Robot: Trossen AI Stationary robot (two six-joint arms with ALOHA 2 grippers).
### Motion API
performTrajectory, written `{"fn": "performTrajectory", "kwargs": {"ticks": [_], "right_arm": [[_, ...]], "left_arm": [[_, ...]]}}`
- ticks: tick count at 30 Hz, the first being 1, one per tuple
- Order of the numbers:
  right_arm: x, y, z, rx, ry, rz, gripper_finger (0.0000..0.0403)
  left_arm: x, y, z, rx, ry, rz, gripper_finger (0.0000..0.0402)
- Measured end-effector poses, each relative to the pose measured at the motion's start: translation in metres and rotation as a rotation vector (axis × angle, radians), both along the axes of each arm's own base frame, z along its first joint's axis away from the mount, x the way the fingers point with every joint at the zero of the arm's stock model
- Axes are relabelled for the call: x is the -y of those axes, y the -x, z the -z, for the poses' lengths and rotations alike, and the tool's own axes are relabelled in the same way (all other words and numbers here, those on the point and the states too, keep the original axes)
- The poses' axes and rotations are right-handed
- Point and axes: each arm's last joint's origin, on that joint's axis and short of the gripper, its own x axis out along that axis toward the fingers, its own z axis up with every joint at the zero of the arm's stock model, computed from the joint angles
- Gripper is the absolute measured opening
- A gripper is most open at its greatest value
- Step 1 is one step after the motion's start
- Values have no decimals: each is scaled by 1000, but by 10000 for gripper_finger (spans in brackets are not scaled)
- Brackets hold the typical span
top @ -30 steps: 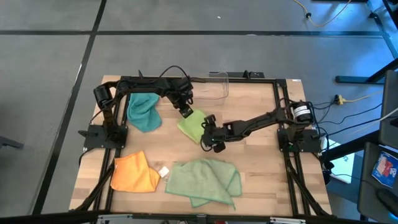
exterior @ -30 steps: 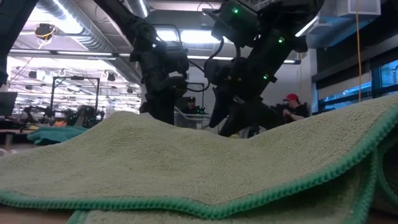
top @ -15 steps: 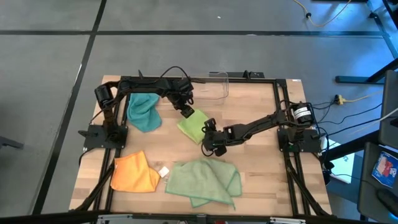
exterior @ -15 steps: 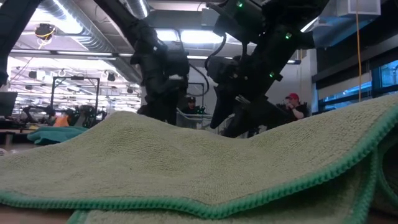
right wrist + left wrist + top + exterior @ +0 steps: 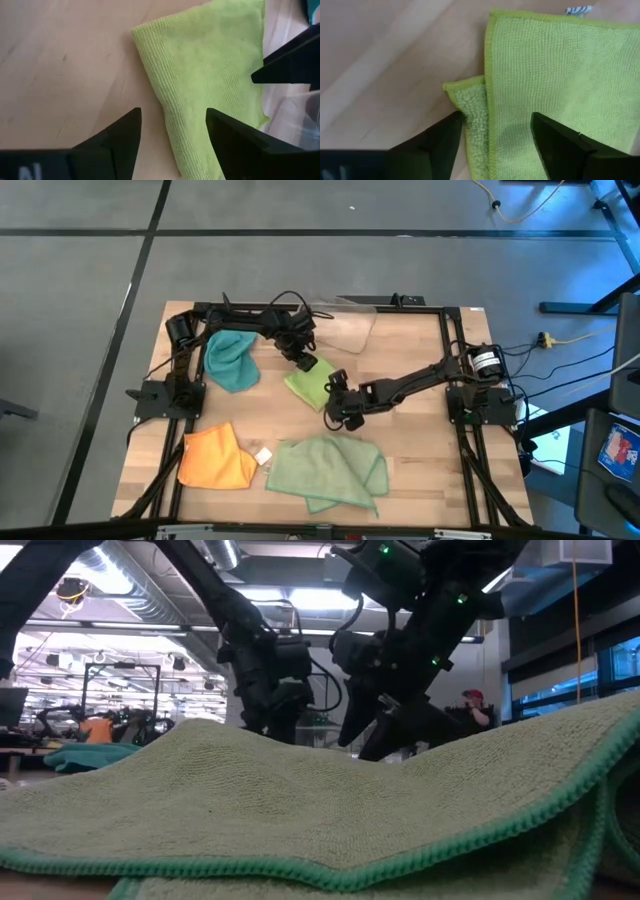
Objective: Fold microfiber towels
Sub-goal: Fold the light green microfiber towel, then adjust the transparent bin
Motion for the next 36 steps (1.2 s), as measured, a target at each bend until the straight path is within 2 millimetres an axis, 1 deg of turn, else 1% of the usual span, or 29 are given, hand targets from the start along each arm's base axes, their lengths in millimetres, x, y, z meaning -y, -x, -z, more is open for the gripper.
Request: {"fn": "performTrajectory", "kwargs": {"ticks": [5,12,15,18,21,24,27,32,34,36], "right_arm": [[2,0,0,0,2,6,225],[2,0,0,-1,1,7,225],[2,0,0,-1,1,7,225],[2,0,0,-6,2,7,225],[2,1,1,-7,-7,21,225],[3,2,2,-14,-14,49,225],[4,4,2,-22,21,71,225],[5,4,1,-11,56,104,225],[6,4,1,5,78,143,225],[8,8,-5,15,120,198,225]], "left_arm": [[-2,-2,-7,7,3,1,235],[1,-6,-8,33,24,36,235],[2,-4,-15,51,36,44,235],[2,0,-31,80,16,42,235],[4,6,-53,111,-29,35,235],[11,12,-71,105,-94,33,235],[21,19,-87,89,-134,47,235],[39,42,-112,-25,-202,58,235],[47,56,-119,-105,-211,68,235],[54,66,-128,-139,-204,78,235]]}}
